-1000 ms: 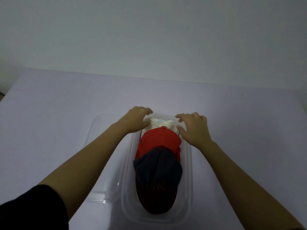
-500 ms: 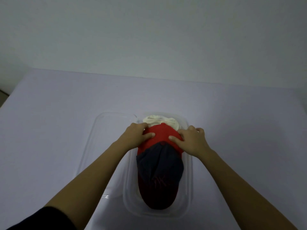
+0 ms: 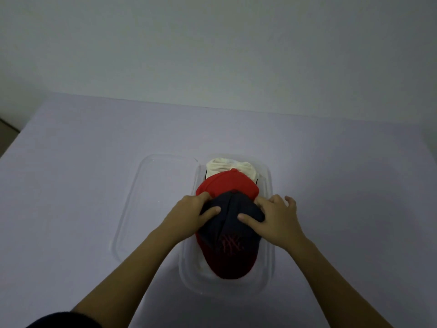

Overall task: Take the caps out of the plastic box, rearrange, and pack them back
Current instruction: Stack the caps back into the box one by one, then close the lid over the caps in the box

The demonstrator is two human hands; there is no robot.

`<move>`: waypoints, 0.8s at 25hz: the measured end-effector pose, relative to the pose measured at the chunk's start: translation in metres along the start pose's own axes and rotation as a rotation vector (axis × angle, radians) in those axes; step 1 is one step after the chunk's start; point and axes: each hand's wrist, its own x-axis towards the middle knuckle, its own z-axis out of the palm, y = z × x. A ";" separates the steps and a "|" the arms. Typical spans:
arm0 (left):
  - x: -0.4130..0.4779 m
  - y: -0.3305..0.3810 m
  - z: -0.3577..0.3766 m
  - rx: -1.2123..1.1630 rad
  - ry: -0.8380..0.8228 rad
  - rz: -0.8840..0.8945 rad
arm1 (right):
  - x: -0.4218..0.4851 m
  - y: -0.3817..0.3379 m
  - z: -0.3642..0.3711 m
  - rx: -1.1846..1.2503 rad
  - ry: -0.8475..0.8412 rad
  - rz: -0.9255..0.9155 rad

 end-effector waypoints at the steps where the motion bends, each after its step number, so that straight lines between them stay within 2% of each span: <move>1: 0.006 0.000 0.004 0.069 0.019 -0.034 | 0.004 -0.003 0.000 -0.018 -0.013 0.044; 4: -0.008 0.007 0.011 0.168 0.129 -0.105 | -0.007 -0.017 0.007 -0.077 0.100 0.013; 6: -0.017 0.017 0.023 0.071 0.247 -0.066 | -0.011 -0.020 0.014 0.058 0.234 -0.112; 7: -0.022 0.022 0.030 -0.002 0.282 -0.038 | -0.014 -0.022 0.018 0.154 0.227 -0.165; 9: -0.023 0.022 0.044 -0.064 0.251 -0.044 | -0.018 -0.030 0.035 0.272 0.142 -0.197; 10: -0.021 0.019 0.052 -0.085 0.210 -0.077 | -0.018 -0.034 0.045 0.255 0.129 -0.174; 14: -0.008 0.007 0.066 -0.141 0.172 -0.145 | -0.011 -0.039 0.070 0.133 0.228 -0.059; 17: -0.010 0.014 0.059 -0.168 0.179 -0.075 | -0.009 -0.041 0.075 0.107 0.296 -0.028; 18: -0.014 0.014 0.050 -0.193 0.228 -0.038 | -0.009 -0.041 0.076 0.101 0.316 -0.015; 20: -0.024 0.003 0.029 -0.211 0.480 -0.010 | -0.011 -0.042 0.077 0.096 0.337 -0.005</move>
